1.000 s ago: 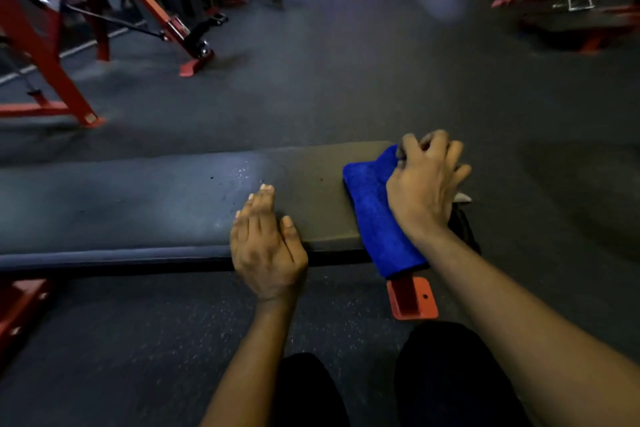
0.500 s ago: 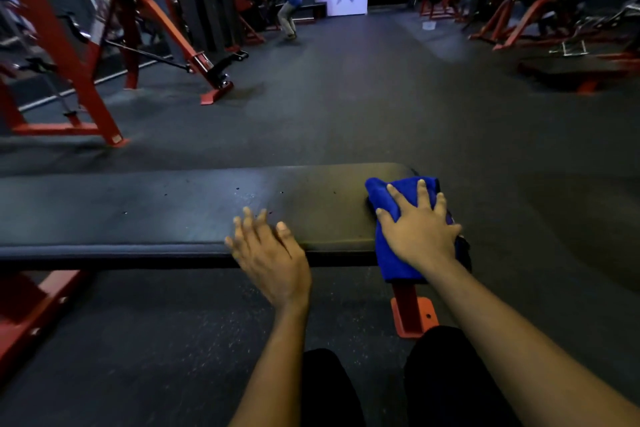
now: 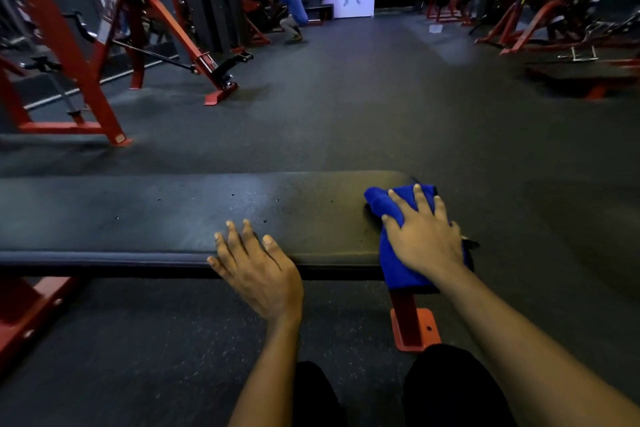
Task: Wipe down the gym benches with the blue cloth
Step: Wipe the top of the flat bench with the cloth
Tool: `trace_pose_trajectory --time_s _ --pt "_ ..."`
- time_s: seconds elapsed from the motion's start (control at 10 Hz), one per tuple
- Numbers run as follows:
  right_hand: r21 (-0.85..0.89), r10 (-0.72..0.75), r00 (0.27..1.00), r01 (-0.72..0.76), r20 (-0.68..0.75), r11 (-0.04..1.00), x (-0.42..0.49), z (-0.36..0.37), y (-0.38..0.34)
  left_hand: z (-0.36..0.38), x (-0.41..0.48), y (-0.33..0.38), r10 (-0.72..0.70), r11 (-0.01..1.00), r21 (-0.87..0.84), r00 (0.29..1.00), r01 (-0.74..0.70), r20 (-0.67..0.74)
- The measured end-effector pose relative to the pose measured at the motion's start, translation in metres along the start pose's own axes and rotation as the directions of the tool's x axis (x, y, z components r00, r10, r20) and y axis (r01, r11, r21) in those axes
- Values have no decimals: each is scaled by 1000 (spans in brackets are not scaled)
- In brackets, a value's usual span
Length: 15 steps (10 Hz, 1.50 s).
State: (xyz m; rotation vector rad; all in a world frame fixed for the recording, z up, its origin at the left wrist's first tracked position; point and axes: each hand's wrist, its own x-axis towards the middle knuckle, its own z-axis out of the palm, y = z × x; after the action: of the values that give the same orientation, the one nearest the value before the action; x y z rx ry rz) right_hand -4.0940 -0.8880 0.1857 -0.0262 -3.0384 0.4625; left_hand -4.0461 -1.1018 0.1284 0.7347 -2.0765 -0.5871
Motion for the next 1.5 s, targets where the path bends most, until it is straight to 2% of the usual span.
trace_pose_trajectory --time_s 0.1,0.2,0.3,0.5,0.6,0.7,0.8,0.9,1.0,1.2,1.3,1.4,1.5 --pt "64 74 991 -82 116 995 35 -13 -10 0 0 -1 14 1000 28 1000 -14 4" --pt "7 67 995 -68 77 998 27 -8 -16 0 0 0 12 999 38 1000 -12 -1" --pt "-50 -57 998 56 -17 997 1 3 -3 1 0 -1 8 1000 26 1000 -7 -8" --pt "16 74 991 -77 108 997 41 -12 -17 2 -1 -1 0 1000 11 1000 0 -19" --pt "-57 -27 999 28 24 998 16 -2 -14 3 -1 -1 -8 1000 -25 999 7 -41" --pt "-48 -70 997 72 45 996 20 -4 -2 5 -1 -1 3 999 -43 998 -5 -60" --pt "17 53 989 -56 135 998 52 -12 -18 5 -1 0 9 999 -51 998 -13 -68" --pt "-49 45 991 -39 126 998 47 -8 -28 6 -1 -1 19 998 -51 997 -23 -79" --pt "-56 -54 995 59 83 997 28 -1 -10 8 0 -4 43 997 -56 996 -47 -75" --pt "6 91 982 -93 167 996 81 -12 -23 7 0 -5 63 997 -41 996 -66 -65" --pt "-58 -20 991 28 134 998 69 -4 -15 8 -2 -6 58 997 -39 996 -61 -67" --pt "-49 -71 979 82 192 995 81 0 2 8 1 -6 62 997 -45 995 -65 -73" --pt "16 56 979 -60 197 998 107 -10 -13 8 0 -7 68 997 -41 995 -71 -67"
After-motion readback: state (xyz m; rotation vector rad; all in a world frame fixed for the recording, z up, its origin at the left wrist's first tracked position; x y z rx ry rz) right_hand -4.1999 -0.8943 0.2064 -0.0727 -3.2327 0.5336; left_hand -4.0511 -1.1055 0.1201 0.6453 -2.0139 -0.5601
